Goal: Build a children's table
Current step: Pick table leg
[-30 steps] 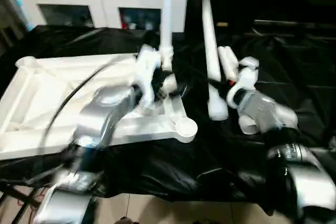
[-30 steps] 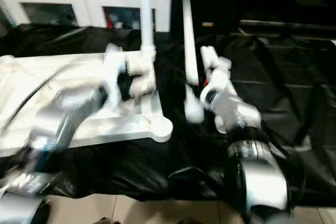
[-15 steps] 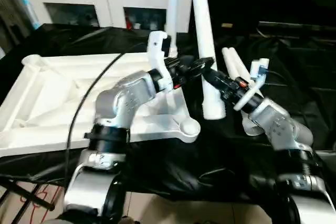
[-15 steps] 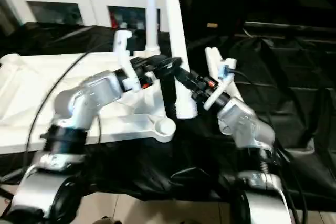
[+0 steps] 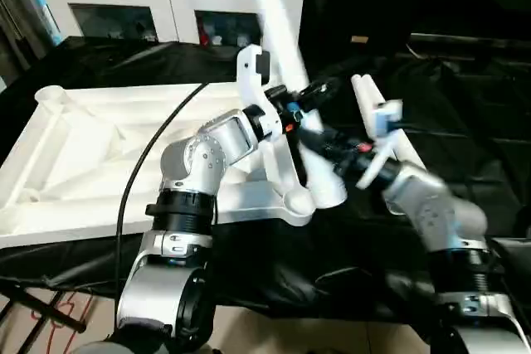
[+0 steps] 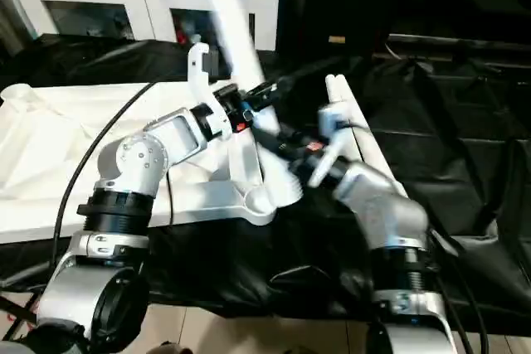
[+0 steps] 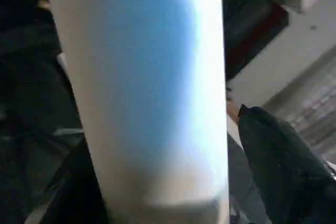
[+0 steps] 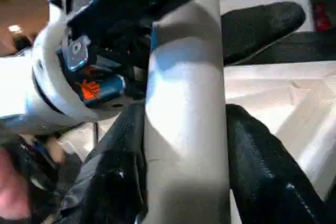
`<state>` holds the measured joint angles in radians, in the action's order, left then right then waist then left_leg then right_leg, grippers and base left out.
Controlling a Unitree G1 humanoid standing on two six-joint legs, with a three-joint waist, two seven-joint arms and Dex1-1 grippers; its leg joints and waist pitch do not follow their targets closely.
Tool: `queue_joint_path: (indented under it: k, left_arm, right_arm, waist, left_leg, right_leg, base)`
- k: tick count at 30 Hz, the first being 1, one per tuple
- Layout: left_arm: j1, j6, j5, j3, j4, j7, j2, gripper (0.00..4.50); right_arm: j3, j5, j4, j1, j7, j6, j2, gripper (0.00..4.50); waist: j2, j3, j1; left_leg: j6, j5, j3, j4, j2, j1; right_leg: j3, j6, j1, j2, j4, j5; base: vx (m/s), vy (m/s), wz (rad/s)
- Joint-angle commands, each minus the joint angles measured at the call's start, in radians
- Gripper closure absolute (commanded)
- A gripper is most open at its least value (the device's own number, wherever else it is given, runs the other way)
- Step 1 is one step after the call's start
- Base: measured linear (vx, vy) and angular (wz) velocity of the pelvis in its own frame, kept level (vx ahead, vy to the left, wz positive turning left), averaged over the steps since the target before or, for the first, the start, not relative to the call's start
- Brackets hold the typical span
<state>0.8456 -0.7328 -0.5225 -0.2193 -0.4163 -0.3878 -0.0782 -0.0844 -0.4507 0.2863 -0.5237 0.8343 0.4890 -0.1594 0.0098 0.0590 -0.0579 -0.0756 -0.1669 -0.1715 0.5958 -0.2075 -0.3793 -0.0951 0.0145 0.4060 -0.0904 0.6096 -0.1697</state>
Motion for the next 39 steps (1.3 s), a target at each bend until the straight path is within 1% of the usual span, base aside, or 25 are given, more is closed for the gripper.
queue_joint_path:
  k: [1,2,4,5,6,8,11,13,16,17,19,24,25,26,28,30,31,32,33,34,35,36,37,38,39]
  left_arm:
    - [0.032,0.003,0.007,-0.005,0.005,0.035,-0.004,1.31]
    - [0.041,0.015,0.015,-0.019,-0.01,0.076,-0.006,1.34]
    - [0.043,0.023,0.016,-0.024,-0.016,0.089,-0.007,1.54]
    - [0.046,0.033,0.022,-0.034,-0.029,0.117,-0.009,1.54]
    - [0.046,0.033,0.022,-0.034,-0.029,0.117,-0.009,1.65]
    - [0.048,0.041,0.029,-0.039,-0.038,0.142,-0.011,1.8]
    - [0.05,0.051,0.03,-0.046,-0.043,0.169,-0.015,2.07]
    - [0.05,0.055,0.032,-0.047,-0.044,0.18,-0.016,2.17]
    - [0.052,0.063,0.035,-0.044,-0.049,0.188,-0.018,2.5]
    - [0.052,0.064,0.036,-0.044,-0.051,0.188,-0.018,2.54]
    - [0.054,0.07,0.036,-0.046,-0.054,0.193,-0.021,2.59]
    - [0.05,0.081,0.042,-0.034,-0.051,0.188,-0.016,2.62]
    - [0.049,0.081,0.041,-0.032,-0.049,0.184,-0.014,2.62]
    - [0.048,0.083,0.042,-0.029,-0.048,0.18,-0.013,2.62]
    - [0.047,0.086,0.045,-0.024,-0.048,0.173,-0.009,2.62]
    - [0.041,0.097,0.061,0.011,-0.044,0.122,0.012,2.62]
    - [0.041,0.097,0.062,0.013,-0.044,0.119,0.013,2.62]
    - [0.031,0.108,0.072,0.051,-0.032,0.051,0.033,2.63]
    - [0.031,0.108,0.072,0.051,-0.032,0.051,0.033,2.64]
    - [0.029,0.111,0.076,0.059,-0.029,0.041,0.038,2.64]
    - [0.018,0.122,0.097,0.116,-0.01,-0.037,0.065,2.64]
    - [0.013,0.114,0.091,0.135,0.007,-0.08,0.075,2.64]
    - [0.013,0.101,0.079,0.144,0.02,-0.114,0.082,2.64]
    - [0.014,0.09,0.067,0.147,0.028,-0.139,0.086,2.64]
    - [0.014,0.078,0.048,0.154,0.04,-0.175,0.094,2.64]
  right_arm:
    - [0.023,0.049,0.014,-0.017,-0.066,-0.027,0.012,2.66]
    - [0.031,0.081,0.038,-0.03,-0.121,-0.053,0.036,2.66]
    - [0.035,0.08,0.034,-0.029,-0.119,-0.058,0.042,2.66]
    - [0.045,0.088,0.03,-0.026,-0.122,-0.065,0.052,2.66]
    - [0.045,0.088,0.03,-0.026,-0.122,-0.065,0.052,2.66]
    - [0.057,0.097,0.024,-0.023,-0.125,-0.07,0.056,2.66]
    - [0.077,0.11,0.02,-0.019,-0.13,-0.081,0.055,2.66]
    - [0.085,0.121,0.027,-0.018,-0.133,-0.091,0.054,2.66]
    - [0.09,0.128,0.038,-0.018,-0.135,-0.102,0.05,2.66]
    - [0.091,0.129,0.038,-0.018,-0.134,-0.102,0.048,2.66]
    - [0.09,0.126,0.032,-0.019,-0.133,-0.098,0.046,2.66]
    - [0.094,0.136,0.035,-0.024,-0.144,-0.099,0.041,2.66]
    - [0.092,0.135,0.04,-0.028,-0.147,-0.09,0.038,2.66]
    - [0.088,0.118,0.038,-0.03,-0.13,-0.069,0.035,2.31]
    - [0.086,0.102,0.033,-0.03,-0.107,-0.051,0.027,1.96]
    - [0.088,0.067,0.007,-0.027,-0.046,0.005,-0.011,1.87]
    - [0.089,0.066,0.006,-0.027,-0.042,0.009,-0.014,1.76]
    - [0.11,0.061,-0.019,-0.017,0.018,0.04,-0.061,1.63]
    - [0.11,0.061,-0.019,-0.017,0.018,0.04,-0.061,1.49]
    - [0.111,0.058,-0.022,-0.017,0.024,0.047,-0.067,1.49]
    - [0.12,0.035,-0.043,-0.011,0.081,0.091,-0.107,1.47]
    - [0.126,0.019,-0.059,-0.008,0.118,0.119,-0.134,1.47]
    - [0.128,0.001,-0.071,-0.007,0.148,0.147,-0.156,1.47]
    - [0.128,-0.012,-0.079,-0.009,0.167,0.165,-0.17,1.47]
    - [0.125,-0.028,-0.085,-0.013,0.183,0.188,-0.183,1.47]
  waist:
    - [-0.008,-0.077,-0.003]
    - [-0.006,-0.078,-0.002]
    - [-0.005,-0.078,-0.002]
    - [-0.005,-0.08,-0.006]
    - [-0.004,-0.08,-0.006]
    - [-0.003,-0.081,-0.008]
    - [-0.005,-0.083,-0.008]
    - [-0.006,-0.083,-0.008]
    - [-0.008,-0.081,-0.007]
    - [-0.007,-0.08,-0.007]
    - [-0.007,-0.079,-0.007]
    - [-0.007,-0.08,-0.007]
    - [-0.008,-0.081,-0.007]
    - [-0.008,-0.081,-0.006]
    - [-0.01,-0.08,-0.006]
    - [-0.01,-0.08,-0.01]
    - [-0.009,-0.081,-0.012]
    - [-0.012,-0.081,-0.012]
    - [-0.012,-0.082,-0.013]
    - [-0.011,-0.081,-0.012]
    - [-0.021,-0.081,-0.01]
    - [-0.02,-0.081,-0.013]
    - [-0.017,-0.081,-0.014]
    - [-0.019,-0.081,-0.015]
    - [-0.019,-0.081,-0.016]
  left_leg:
    - [0.041,-0.171,0.0,-0.059,-0.007,0.006]
    - [0.044,-0.174,0.0,-0.059,-0.01,0.009]
    - [0.045,-0.173,0.0,-0.059,-0.01,0.009]
    - [0.051,-0.167,0.0,-0.059,-0.013,0.011]
    - [0.054,-0.163,0.0,-0.059,-0.013,0.011]
    - [0.063,-0.14,0.002,-0.059,-0.015,0.008]
    - [0.072,-0.116,0.001,-0.058,-0.015,0.005]
    - [0.075,-0.117,0.0,-0.057,-0.013,0.005]
    - [0.077,-0.128,-0.002,-0.056,-0.012,0.005]
    - [0.074,-0.135,-0.002,-0.057,-0.012,0.006]
    - [0.072,-0.141,-0.001,-0.058,-0.014,0.006]
    - [0.074,-0.132,-0.001,-0.057,-0.013,0.005]
    - [0.074,-0.128,-0.001,-0.057,-0.013,0.005]
    - [0.075,-0.125,-0.001,-0.056,-0.013,0.005]
    - [0.081,-0.126,-0.001,-0.057,-0.013,0.006]
    - [0.089,-0.126,-0.002,-0.056,-0.013,0.007]
    - [0.089,-0.12,-0.001,-0.056,-0.014,0.005]
    - [0.088,-0.118,-0.001,-0.056,-0.012,0.004]
    - [0.089,-0.118,-0.001,-0.056,-0.013,0.005]
    - [0.086,-0.117,-0.001,-0.055,-0.014,0.004]
    - [0.09,-0.121,-0.003,-0.055,-0.013,0.004]
    - [0.093,-0.119,-0.001,-0.056,-0.013,0.006]
    - [0.093,-0.108,-0.002,-0.055,-0.016,0.005]
    - [0.095,-0.103,-0.003,-0.053,-0.016,0.005]
    - [0.096,-0.103,-0.003,-0.053,-0.015,0.004]
  right_leg:
    - [0.037,0.161,-0.063,-0.044,-0.088,-0.276]
    - [0.039,0.165,-0.058,-0.044,-0.088,-0.27]
    - [0.038,0.169,-0.059,-0.043,-0.087,-0.261]
    - [0.039,0.178,-0.058,-0.044,-0.084,-0.227]
    - [0.04,0.181,-0.057,-0.043,-0.083,-0.213]
    - [0.04,0.199,-0.062,-0.043,-0.076,-0.153]
    - [0.041,0.215,-0.066,-0.046,-0.069,-0.106]
    - [0.042,0.216,-0.067,-0.047,-0.07,-0.107]
    - [0.042,0.214,-0.066,-0.048,-0.074,-0.133]
    - [0.042,0.207,-0.066,-0.047,-0.076,-0.154]
    - [0.042,0.204,-0.065,-0.047,-0.077,-0.162]
    - [0.042,0.203,-0.066,-0.047,-0.075,-0.15]
    - [0.042,0.206,-0.066,-0.047,-0.074,-0.144]
    - [0.042,0.207,-0.066,-0.047,-0.074,-0.14]
    - [0.042,0.209,-0.067,-0.046,-0.074,-0.142]
    - [0.043,0.206,-0.067,-0.046,-0.076,-0.146]
    - [0.043,0.208,-0.068,-0.047,-0.073,-0.137]
    - [0.042,0.206,-0.07,-0.047,-0.074,-0.137]
    - [0.042,0.205,-0.07,-0.046,-0.073,-0.136]
    - [0.043,0.207,-0.069,-0.048,-0.072,-0.132]
    - [0.043,0.204,-0.07,-0.047,-0.075,-0.141]
    - [0.042,0.204,-0.072,-0.048,-0.074,-0.15]
    - [0.044,0.208,-0.07,-0.048,-0.07,-0.142]
    - [0.045,0.216,-0.07,-0.048,-0.069,-0.128]
    - [0.045,0.218,-0.07,-0.048,-0.068,-0.128]
  base:
    - [0.0,0.0,0.0]
    - [0.0,0.0,0.0]
    - [0.0,0.0,0.0]
    - [0.0,0.0,0.0]
    - [0.0,0.0,0.0]
    - [0.0,0.0,0.0]
    - [0.0,0.0,0.0]
    - [0.0,0.0,0.0]
    - [0.0,0.0,0.0]
    - [0.0,0.0,0.0]
    - [0.0,0.0,0.0]
    - [0.0,0.0,0.0]
    - [0.0,0.0,0.0]
    - [0.0,0.0,0.0]
    - [0.0,0.0,0.0]
    - [0.0,0.0,0.0]
    - [0.0,0.0,0.0]
    - [0.0,0.0,0.0]
    - [0.0,0.0,0.0]
    - [0.0,0.0,0.0]
    - [0.0,0.0,0.0]
    - [0.0,0.0,0.0]
    - [0.0,0.0,0.0]
    - [0.0,0.0,0.0]
    - [0.0,0.0,0.0]
